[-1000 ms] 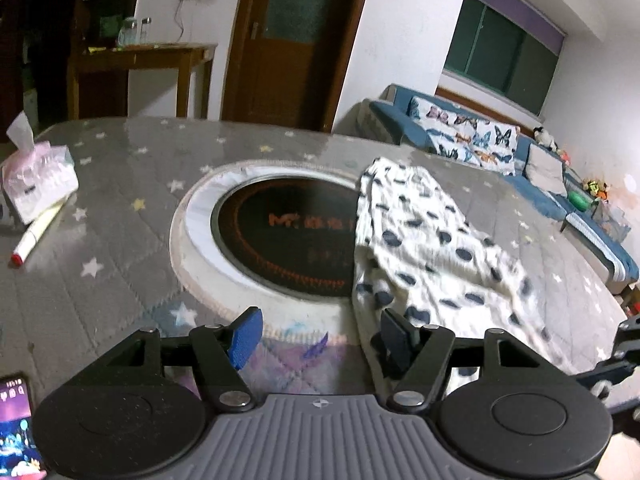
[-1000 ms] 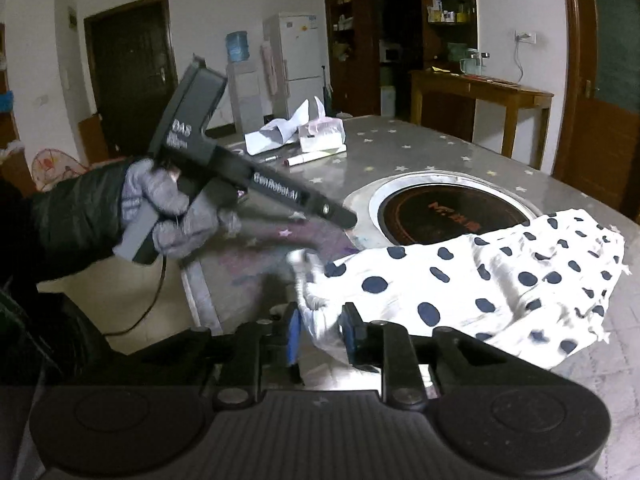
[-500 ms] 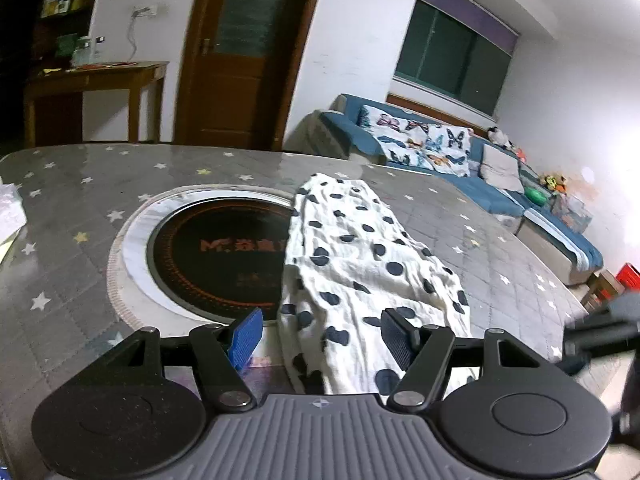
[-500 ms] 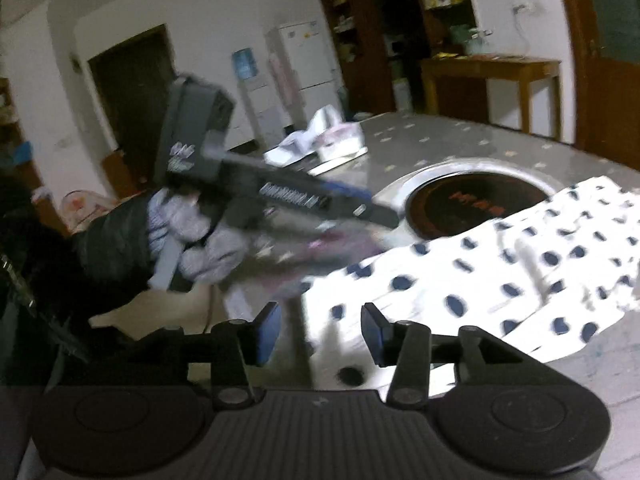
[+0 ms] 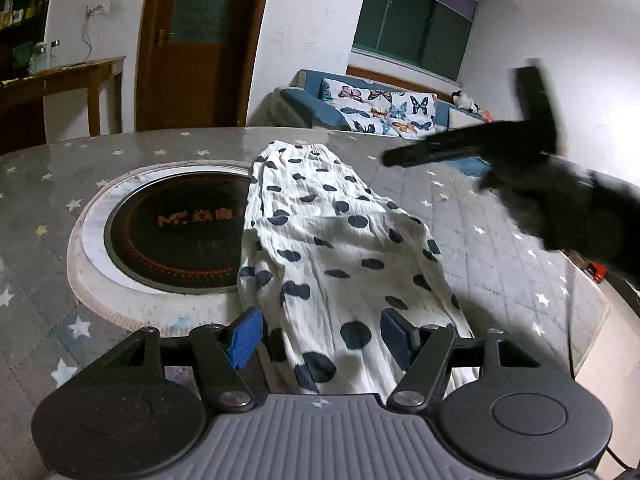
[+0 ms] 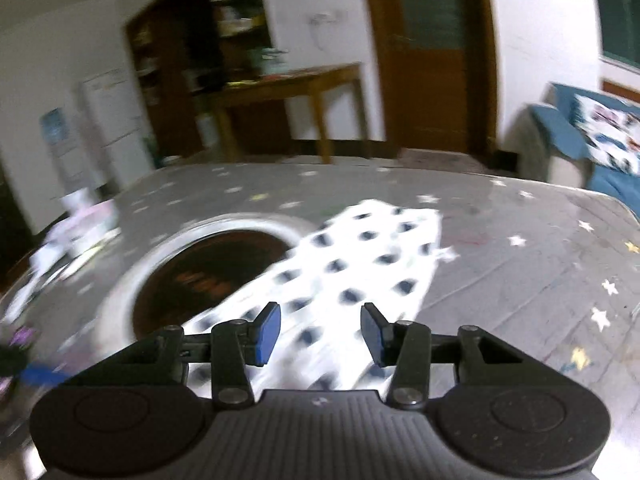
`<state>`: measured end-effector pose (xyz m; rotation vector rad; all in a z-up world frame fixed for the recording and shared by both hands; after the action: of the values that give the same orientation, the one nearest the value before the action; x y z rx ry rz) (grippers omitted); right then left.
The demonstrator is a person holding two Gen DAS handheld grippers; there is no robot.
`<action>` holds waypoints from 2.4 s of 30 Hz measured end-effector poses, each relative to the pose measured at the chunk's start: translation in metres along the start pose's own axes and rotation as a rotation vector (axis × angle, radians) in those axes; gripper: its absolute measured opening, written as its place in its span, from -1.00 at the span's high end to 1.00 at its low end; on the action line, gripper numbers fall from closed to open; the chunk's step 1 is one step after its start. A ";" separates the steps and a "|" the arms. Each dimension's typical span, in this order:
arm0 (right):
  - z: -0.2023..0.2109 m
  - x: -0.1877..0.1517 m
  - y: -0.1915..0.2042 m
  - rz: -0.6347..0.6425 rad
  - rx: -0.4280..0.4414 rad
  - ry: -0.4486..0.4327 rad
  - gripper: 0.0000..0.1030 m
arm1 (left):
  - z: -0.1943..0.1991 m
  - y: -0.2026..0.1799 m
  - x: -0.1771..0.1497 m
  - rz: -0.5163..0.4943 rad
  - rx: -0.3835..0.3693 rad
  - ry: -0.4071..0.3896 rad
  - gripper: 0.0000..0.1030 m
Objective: Fold clothes
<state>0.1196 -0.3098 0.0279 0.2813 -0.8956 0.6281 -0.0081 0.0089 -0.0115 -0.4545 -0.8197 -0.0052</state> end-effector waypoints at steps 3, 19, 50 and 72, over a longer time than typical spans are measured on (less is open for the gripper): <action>-0.042 0.008 -0.036 -0.054 -0.039 0.021 0.14 | -0.004 0.003 0.004 0.006 -0.001 0.005 -0.33; -0.175 0.025 -0.108 -0.115 -0.145 0.078 0.40 | -0.025 0.022 0.008 0.055 0.032 0.068 -0.33; 0.087 0.029 0.080 0.044 0.227 -0.219 0.86 | -0.015 0.043 0.008 0.084 0.141 0.022 -0.60; 0.140 -0.070 0.182 0.267 0.364 -0.080 0.57 | 0.024 0.041 0.039 0.107 0.113 -0.112 -0.58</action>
<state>-0.1147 -0.2606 0.0515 0.5215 -0.9001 1.0366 0.0087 0.0616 0.0142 -0.3937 -0.8994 0.1657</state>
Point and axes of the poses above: each gripper's, at about its wrist camera, not at the fingertips, and z roughly against the way its jaws point, y to its left, x to its top, the point moved 9 cm from there along -z, roughly the way its jaws point, and after that the axes turned 15 degrees about z, right-handed, at the moved point
